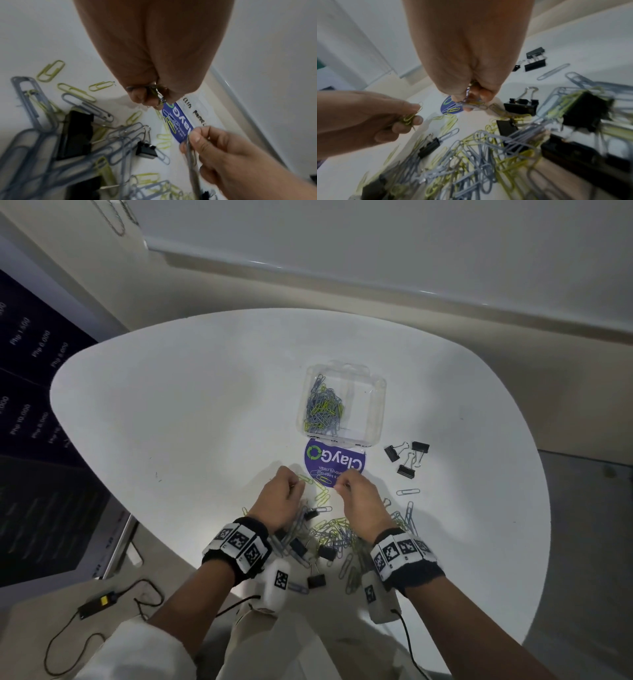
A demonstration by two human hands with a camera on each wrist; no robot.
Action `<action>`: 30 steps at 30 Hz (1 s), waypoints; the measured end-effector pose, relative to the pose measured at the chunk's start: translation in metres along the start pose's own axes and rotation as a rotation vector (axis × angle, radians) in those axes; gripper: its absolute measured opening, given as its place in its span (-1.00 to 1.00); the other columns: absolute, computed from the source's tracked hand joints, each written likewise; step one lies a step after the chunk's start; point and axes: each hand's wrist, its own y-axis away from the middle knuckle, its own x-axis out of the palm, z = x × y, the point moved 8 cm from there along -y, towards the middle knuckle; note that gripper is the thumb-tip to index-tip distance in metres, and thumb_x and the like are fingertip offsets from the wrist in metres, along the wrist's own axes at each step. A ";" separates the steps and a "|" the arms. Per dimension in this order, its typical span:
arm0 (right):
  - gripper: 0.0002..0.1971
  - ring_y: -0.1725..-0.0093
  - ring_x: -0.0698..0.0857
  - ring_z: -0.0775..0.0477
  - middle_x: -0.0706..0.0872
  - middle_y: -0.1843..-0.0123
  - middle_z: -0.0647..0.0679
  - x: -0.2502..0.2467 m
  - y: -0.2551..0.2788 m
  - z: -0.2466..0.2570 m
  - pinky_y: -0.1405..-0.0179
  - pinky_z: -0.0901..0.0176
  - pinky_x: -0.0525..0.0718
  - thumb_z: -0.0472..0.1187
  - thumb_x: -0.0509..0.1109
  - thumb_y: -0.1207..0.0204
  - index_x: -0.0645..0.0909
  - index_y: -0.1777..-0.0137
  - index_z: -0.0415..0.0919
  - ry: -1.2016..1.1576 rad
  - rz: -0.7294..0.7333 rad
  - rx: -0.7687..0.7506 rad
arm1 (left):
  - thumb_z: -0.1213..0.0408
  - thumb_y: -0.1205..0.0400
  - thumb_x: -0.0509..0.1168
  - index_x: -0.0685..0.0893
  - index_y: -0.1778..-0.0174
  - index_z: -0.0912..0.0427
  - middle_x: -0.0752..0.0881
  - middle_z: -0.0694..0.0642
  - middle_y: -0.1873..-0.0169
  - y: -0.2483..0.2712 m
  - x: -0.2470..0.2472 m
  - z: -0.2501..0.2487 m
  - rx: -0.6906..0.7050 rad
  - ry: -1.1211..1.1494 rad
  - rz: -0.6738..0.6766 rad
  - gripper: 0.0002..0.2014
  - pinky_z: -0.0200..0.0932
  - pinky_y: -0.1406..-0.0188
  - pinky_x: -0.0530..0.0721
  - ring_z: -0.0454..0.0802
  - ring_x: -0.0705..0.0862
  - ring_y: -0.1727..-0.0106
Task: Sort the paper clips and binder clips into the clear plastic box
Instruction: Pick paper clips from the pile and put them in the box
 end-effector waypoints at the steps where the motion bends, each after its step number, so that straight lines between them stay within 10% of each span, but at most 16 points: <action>1: -0.91 0.16 0.59 0.00 0.68 0.13 -0.10 -0.001 0.002 -0.003 0.23 0.24 0.53 -0.30 0.22 -0.72 0.50 0.03 -0.18 -0.066 0.008 0.037 | 0.17 -0.72 0.17 0.44 0.07 0.21 0.67 0.19 0.24 -0.001 -0.001 0.001 -0.018 0.035 0.004 -0.83 -0.01 0.18 0.56 0.09 0.60 0.24; 5: -0.90 0.23 0.58 0.11 0.67 0.18 0.04 -0.003 0.006 -0.014 0.30 0.49 0.49 -0.24 0.24 -0.72 0.52 0.03 -0.20 -0.279 0.014 0.139 | 0.13 -0.71 0.20 0.47 0.10 0.15 0.63 0.02 0.30 -0.007 -0.013 -0.018 -0.071 0.296 0.036 -0.83 -0.12 0.21 0.49 -0.12 0.51 0.36; 12: -0.80 0.01 0.71 -0.02 0.72 -0.08 -0.14 -0.036 -0.017 0.013 0.02 0.18 0.74 -0.20 0.19 -0.76 0.56 -0.28 -0.19 -0.773 -0.134 0.240 | 0.24 -0.66 0.25 0.52 0.09 0.16 0.67 0.10 0.28 -0.064 -0.048 -0.103 -0.039 0.478 -0.006 -0.93 -0.21 0.36 0.54 -0.11 0.55 0.39; 15: -0.78 -0.05 0.69 -0.03 0.71 -0.04 0.02 -0.058 -0.049 0.030 -0.25 -0.11 0.67 -0.10 0.20 -0.74 0.63 -0.26 -0.05 -0.662 -0.232 0.211 | 0.27 -0.64 0.22 0.58 0.20 0.11 0.75 0.15 0.27 -0.098 -0.049 -0.112 -0.111 0.398 -0.018 -0.89 0.02 0.02 0.70 0.11 0.72 0.21; 23: -0.69 -0.33 0.61 -0.03 0.68 -0.36 -0.09 -0.083 -0.118 0.074 -0.22 0.34 0.43 -0.21 0.15 -0.76 0.61 -0.36 -0.24 -0.427 -0.274 0.127 | 0.05 -0.65 0.07 0.63 -0.04 0.23 0.73 0.21 0.03 -0.100 -0.053 -0.106 -0.110 0.244 -0.074 -0.65 0.24 -0.16 0.66 0.20 0.71 -0.03; 27: -0.67 -0.16 0.62 -0.03 0.65 -0.19 -0.02 -0.071 -0.129 0.077 -0.18 0.22 0.45 -0.09 0.07 -0.78 0.54 -0.37 -0.18 -0.347 -0.128 0.129 | 0.15 -0.74 0.03 0.59 -0.27 0.17 0.70 0.14 -0.13 -0.086 -0.051 -0.101 -0.078 0.209 -0.068 -0.68 0.13 -0.27 0.60 0.12 0.67 -0.15; 30: -0.61 -0.41 0.56 -0.13 0.60 -0.44 -0.14 -0.069 -0.124 0.076 -0.49 -0.02 0.47 -0.08 0.03 -0.79 0.47 -0.48 -0.21 -0.370 -0.064 0.102 | 0.29 -0.74 0.01 0.49 -0.42 0.17 0.63 0.06 -0.21 -0.079 -0.045 -0.108 -0.014 0.167 -0.018 -0.65 -0.09 -0.23 0.54 0.05 0.61 -0.20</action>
